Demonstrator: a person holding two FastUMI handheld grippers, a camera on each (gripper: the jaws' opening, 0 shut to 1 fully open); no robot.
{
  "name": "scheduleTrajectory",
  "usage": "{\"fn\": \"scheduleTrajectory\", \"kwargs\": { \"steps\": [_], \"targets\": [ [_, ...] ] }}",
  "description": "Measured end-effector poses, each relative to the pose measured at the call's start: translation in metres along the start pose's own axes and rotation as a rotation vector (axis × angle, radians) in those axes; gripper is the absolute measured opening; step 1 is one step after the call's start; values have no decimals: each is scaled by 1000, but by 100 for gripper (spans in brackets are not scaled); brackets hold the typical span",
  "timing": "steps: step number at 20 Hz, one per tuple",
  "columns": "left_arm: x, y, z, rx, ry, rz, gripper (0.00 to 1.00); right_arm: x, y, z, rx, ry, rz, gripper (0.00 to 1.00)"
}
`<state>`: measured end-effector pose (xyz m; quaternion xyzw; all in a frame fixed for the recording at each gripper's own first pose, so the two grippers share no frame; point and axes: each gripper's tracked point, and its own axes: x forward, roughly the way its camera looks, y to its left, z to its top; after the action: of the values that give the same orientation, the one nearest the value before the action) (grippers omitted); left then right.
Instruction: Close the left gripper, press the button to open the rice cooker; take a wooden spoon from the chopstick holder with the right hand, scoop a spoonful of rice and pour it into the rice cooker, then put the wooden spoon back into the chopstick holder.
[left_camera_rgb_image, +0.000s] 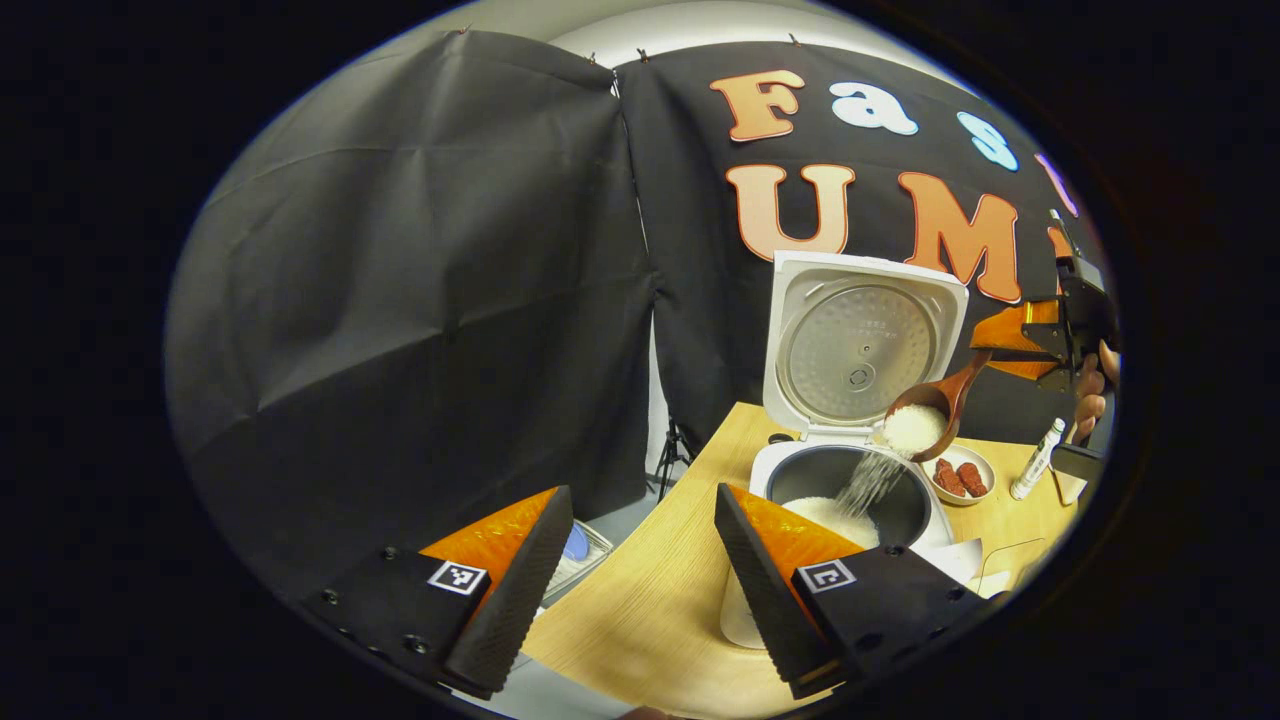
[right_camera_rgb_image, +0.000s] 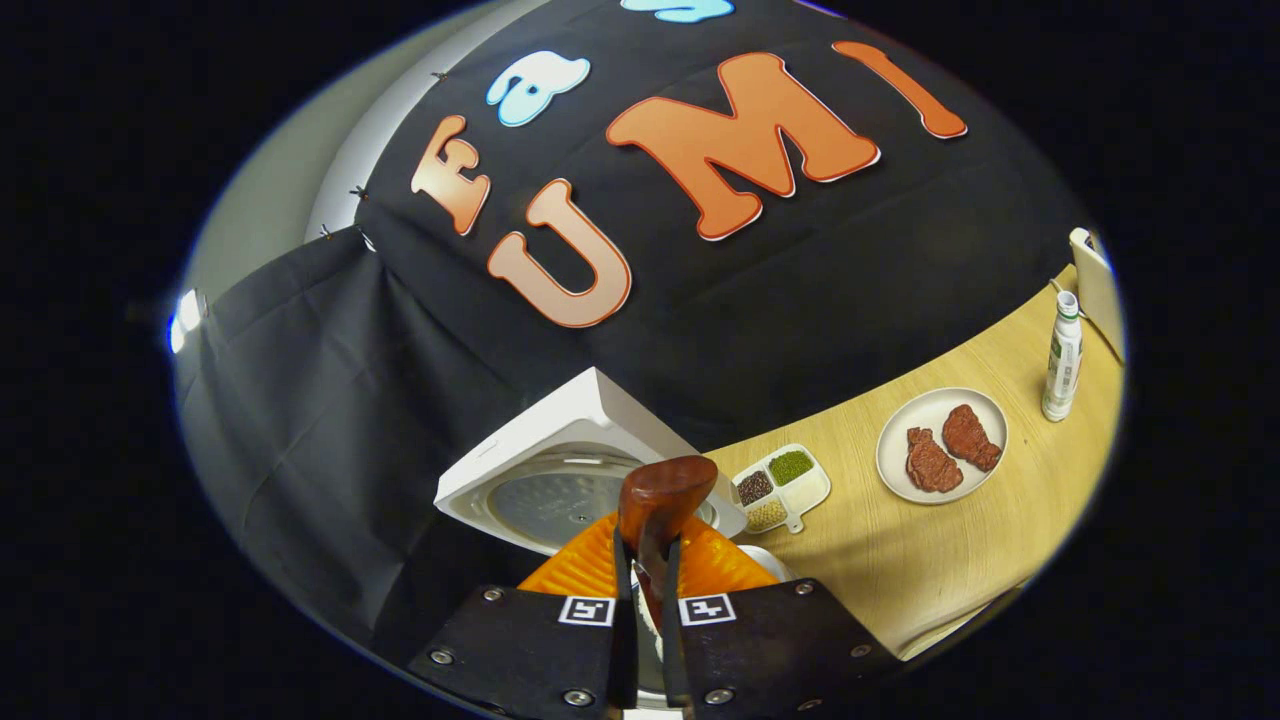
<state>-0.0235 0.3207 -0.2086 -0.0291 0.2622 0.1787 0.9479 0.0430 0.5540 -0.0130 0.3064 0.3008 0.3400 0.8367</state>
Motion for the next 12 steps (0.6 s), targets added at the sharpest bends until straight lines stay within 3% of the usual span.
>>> {"fn": "scheduleTrajectory", "kwargs": {
  "steps": [12],
  "targets": [
    [-1, -3, 0, 3, 2, 3, 96, 0, 26, -2, -170, -48, 52, 9]
  ]
}}
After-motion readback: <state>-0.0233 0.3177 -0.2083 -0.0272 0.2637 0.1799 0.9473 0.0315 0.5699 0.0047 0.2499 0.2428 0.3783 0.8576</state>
